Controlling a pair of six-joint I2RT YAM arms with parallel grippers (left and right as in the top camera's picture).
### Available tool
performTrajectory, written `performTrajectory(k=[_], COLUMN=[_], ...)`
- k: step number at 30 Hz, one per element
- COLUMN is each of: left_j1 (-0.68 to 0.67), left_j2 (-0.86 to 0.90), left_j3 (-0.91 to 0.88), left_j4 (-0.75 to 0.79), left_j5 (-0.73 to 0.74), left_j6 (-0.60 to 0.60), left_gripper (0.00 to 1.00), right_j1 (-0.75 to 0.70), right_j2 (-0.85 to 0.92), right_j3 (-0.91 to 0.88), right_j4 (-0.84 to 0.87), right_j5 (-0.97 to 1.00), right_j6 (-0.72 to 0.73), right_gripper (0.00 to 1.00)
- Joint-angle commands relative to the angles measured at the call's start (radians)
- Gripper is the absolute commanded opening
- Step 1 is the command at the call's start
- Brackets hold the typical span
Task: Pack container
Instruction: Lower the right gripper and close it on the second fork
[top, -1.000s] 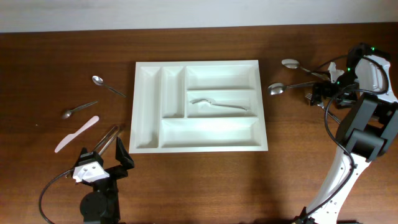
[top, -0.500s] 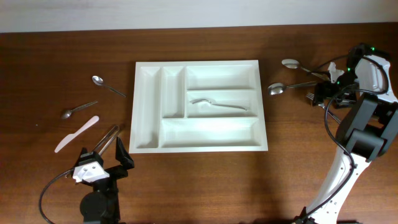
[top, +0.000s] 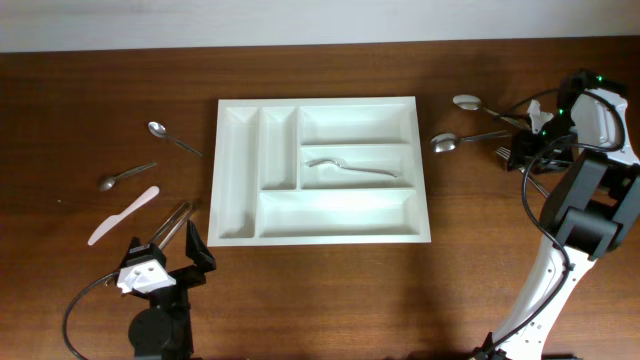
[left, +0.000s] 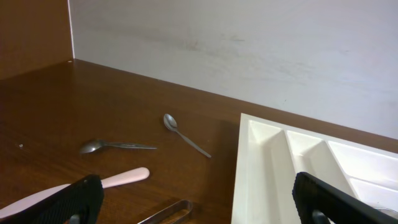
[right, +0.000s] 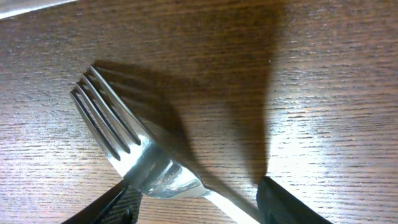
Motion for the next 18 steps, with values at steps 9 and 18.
performTrajectory(k=[9, 18], left_j1=[0.006, 0.006], left_j2=[-0.008, -0.008], left_j3=[-0.009, -0.009], left_j4=[0.002, 0.002], left_j5=[0.011, 0.011], left_j6=[0.013, 0.013], left_gripper=[0.99, 0.99], right_j1=[0.004, 0.005], right_j2=[0.013, 0.013], right_j3=[-0.009, -0.009], right_j4=[-0.007, -0.045], right_j5=[-0.006, -0.005], right_j6=[0.001, 0.005], right_gripper=[0.47, 0.41])
